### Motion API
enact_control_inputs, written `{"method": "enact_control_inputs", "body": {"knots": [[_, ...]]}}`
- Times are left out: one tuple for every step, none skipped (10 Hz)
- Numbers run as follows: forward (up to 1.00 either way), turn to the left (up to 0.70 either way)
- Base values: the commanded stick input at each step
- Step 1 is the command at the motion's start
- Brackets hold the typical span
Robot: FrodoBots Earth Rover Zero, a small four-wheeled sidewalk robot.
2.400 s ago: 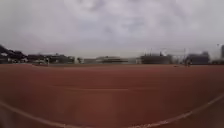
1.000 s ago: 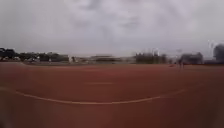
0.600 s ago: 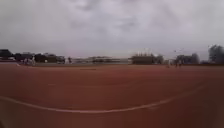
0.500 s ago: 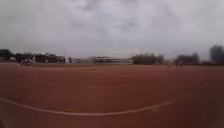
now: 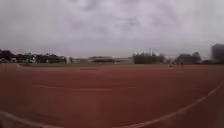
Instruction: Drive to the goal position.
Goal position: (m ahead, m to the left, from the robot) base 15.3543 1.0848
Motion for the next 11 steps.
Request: {"method": "enact_control_inputs", "body": {"knots": [[0.7, -0.35], [0.7, -0.35], [0.7, -0.35], [0.7, 0.0], [0.7, 0.0], [0.7, 0.0], [0.7, 0.0], [0.7, 0.0], [0.7, 0.0], [0.7, 0.0], [0.7, 0.0]]}}
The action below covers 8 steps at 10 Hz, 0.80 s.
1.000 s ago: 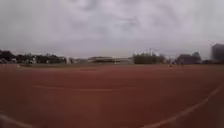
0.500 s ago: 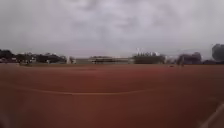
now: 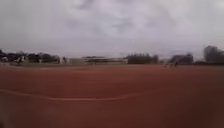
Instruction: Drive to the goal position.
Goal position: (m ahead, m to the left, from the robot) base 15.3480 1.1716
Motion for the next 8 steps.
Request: {"method": "enact_control_inputs", "body": {"knots": [[0.7, 0.0], [0.7, 0.0], [0.7, 0.0], [0.7, 0.0], [0.7, 0.0], [0.7, 0.0], [0.7, 0.0], [0.7, 0.0]]}}
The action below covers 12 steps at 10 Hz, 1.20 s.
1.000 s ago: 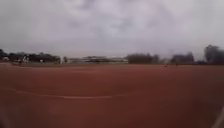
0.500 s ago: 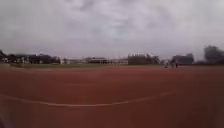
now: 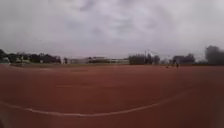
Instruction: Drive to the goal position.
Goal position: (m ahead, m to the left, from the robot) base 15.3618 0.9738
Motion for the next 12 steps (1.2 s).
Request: {"method": "enact_control_inputs", "body": {"knots": [[0.7, 0.0], [0.7, 0.0], [0.7, 0.0], [0.7, 0.0], [0.7, 0.0], [0.7, 0.0], [0.7, 0.0], [0.7, 0.0], [0.7, 0.0], [0.7, 0.0], [0.7, 0.0], [0.7, 0.0]]}}
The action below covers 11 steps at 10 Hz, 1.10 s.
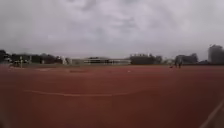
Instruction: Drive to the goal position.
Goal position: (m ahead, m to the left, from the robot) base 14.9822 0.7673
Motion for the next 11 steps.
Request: {"method": "enact_control_inputs", "body": {"knots": [[0.7, 0.0], [0.7, 0.0], [0.7, 0.0], [0.7, 0.0], [0.7, 0.0], [0.7, 0.0], [0.7, 0.0], [0.7, 0.0], [0.7, 0.0], [0.7, 0.0], [0.7, 0.0]]}}
